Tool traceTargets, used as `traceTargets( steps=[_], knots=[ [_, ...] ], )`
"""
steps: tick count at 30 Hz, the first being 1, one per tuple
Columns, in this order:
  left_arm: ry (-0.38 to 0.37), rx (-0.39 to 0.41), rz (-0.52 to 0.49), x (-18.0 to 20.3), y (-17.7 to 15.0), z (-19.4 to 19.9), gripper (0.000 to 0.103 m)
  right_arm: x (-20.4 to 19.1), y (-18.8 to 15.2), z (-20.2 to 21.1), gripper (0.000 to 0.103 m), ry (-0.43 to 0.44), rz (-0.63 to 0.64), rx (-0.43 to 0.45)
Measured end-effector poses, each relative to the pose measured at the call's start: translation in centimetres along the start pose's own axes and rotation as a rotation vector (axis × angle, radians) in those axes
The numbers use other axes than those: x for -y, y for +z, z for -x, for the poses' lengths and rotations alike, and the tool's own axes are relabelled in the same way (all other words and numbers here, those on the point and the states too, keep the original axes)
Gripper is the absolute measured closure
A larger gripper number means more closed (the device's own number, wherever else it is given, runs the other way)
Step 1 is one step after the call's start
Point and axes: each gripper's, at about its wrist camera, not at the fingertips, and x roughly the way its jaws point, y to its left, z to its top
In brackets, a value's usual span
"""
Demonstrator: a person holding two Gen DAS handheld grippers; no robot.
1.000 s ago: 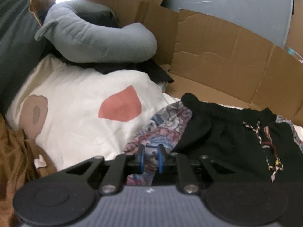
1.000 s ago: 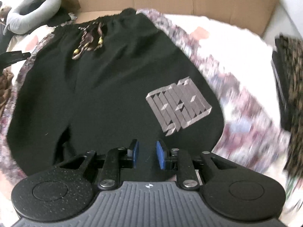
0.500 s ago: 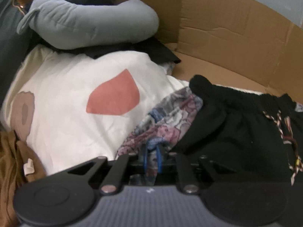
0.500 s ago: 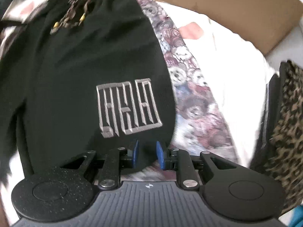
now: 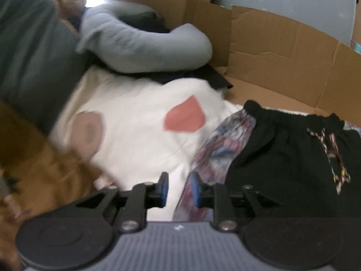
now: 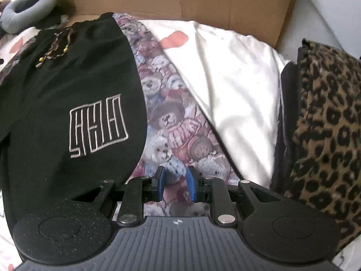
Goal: Fold clothes
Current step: 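Open the right gripper and move it toward the leopard-print cloth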
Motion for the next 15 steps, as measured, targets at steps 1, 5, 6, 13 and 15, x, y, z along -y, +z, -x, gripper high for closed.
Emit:
traceTargets(
  steps=[1,5,6,13,15],
  knots=[
    [0.006,-0.002,0.003,-0.3,-0.4,0.7,0.073,0.0,-0.4,-0.1,0.076,0.001,0.021,0.011],
    [0.034,-0.011,0.061,-1.6,-3.1,3.3,0.066,0.6,-0.9,-0.4,0.077,-0.057,0.023,0.056],
    [0.038,-0.019,0.087,-1.8,-4.1,3.9,0.066,0.8,-1.1,-0.5,0.077,-0.073,0.022,0.067],
    [0.081,-0.079,0.196,-1.8,-10.1,6.6,0.066,2.4,-1.7,-1.0,0.08,-0.116,0.01,0.102],
    [0.081,-0.096,0.212,-1.8,-11.1,7.2,0.065,2.2,-1.7,-1.1,0.087,-0.151,0.038,0.093]
  ],
)
